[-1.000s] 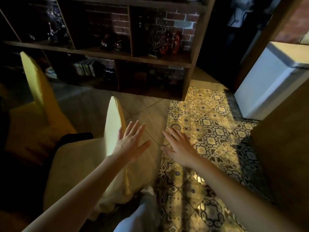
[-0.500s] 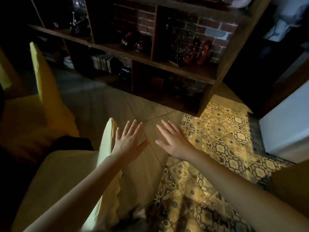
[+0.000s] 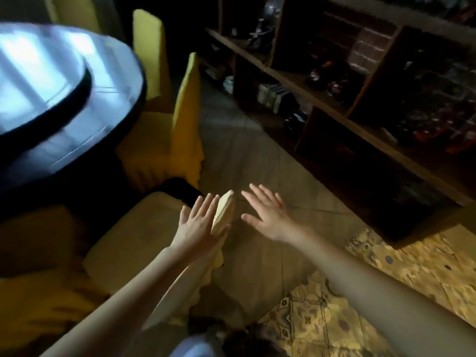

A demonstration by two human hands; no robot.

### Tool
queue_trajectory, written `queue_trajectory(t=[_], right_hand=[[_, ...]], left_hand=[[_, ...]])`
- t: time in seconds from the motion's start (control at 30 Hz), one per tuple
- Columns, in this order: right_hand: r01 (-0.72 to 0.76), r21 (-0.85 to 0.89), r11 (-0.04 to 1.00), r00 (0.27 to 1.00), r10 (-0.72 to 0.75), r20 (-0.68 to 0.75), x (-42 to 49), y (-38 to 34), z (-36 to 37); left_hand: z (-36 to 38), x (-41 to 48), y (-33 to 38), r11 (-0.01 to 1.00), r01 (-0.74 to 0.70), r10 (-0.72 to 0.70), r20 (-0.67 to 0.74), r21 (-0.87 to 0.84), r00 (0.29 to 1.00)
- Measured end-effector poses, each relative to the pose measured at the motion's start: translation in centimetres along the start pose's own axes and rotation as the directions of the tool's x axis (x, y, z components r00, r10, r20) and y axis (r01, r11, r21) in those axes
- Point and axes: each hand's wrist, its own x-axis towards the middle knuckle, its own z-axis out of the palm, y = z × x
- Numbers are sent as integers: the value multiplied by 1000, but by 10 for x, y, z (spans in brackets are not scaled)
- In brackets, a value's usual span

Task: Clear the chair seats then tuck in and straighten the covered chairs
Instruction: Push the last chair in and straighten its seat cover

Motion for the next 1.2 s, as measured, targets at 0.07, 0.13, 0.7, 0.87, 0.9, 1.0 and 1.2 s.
queue_trajectory(t=[0.07, 0.13, 0.7, 0.87, 0.9, 1.0, 1.2], right_hand=[[136, -31, 990, 989, -134, 60, 18, -3, -3], [262, -52, 964, 960, -255, 119, 32, -7, -7], [498, -131, 857, 832, -430, 351, 89, -22, 38], [507, -135, 851, 834, -445, 325, 110, -33, 39], [503, -132, 854, 836, -443, 323, 116, -37, 38], [508, -129, 852, 834, -449, 319, 127, -48, 42], [547, -94, 832, 821, -510, 255, 131, -69, 61]], left_hand=[[5, -15, -5, 989, 143, -143, 5, -34, 990], [7, -35, -10, 951, 293, -290, 42, -96, 956], [48, -115, -33, 692, 718, -712, 88, -82, 696], [44, -105, -52, 683, 717, -710, 105, -142, 697], [41, -102, -56, 679, 718, -710, 110, -153, 695], [31, -98, -72, 681, 721, -713, 110, -128, 693], [20, -106, -109, 639, 760, -750, 126, -117, 650]])
